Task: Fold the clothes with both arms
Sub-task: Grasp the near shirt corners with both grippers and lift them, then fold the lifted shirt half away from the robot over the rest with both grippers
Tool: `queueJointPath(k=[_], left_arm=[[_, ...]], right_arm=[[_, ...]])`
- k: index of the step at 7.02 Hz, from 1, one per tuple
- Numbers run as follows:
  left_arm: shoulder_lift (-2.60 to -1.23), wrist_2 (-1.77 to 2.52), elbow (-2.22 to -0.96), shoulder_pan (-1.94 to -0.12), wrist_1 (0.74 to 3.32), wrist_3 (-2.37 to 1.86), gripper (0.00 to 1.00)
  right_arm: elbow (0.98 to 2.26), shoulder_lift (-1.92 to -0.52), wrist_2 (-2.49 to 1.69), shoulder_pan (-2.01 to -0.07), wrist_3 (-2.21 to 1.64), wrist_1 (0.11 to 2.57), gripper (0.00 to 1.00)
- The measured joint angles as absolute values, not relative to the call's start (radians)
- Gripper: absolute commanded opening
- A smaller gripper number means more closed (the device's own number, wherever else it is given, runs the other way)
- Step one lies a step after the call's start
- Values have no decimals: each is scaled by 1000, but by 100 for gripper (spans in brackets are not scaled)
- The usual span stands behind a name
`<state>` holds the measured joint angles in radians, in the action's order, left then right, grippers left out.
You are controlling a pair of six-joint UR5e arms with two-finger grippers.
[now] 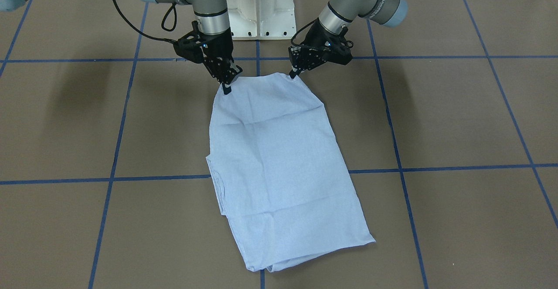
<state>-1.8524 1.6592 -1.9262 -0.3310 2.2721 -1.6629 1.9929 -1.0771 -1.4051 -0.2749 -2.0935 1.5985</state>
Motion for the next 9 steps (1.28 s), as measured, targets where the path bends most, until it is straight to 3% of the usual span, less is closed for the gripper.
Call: queueJointPath(k=[3, 4, 6, 9], left_arm=[[-1770, 1725, -2257, -305, 2082, -1683, 0], [-1788, 1757, -2322, -304, 1983, -1686, 0], [-1880, 1778, -2268, -346, 1877, -1664, 0], [-2011, 1771, -2030, -480, 1860, -1526, 0]], right_arm=[[2330, -1116, -1350, -119, -2177, 1893, 0], [2381, -1113, -1350, -121, -2180, 1956, 0], [2343, -1094, -1358, -190, -2157, 1984, 0], [2110, -1000, -1358, -312, -2095, 1900, 0]])
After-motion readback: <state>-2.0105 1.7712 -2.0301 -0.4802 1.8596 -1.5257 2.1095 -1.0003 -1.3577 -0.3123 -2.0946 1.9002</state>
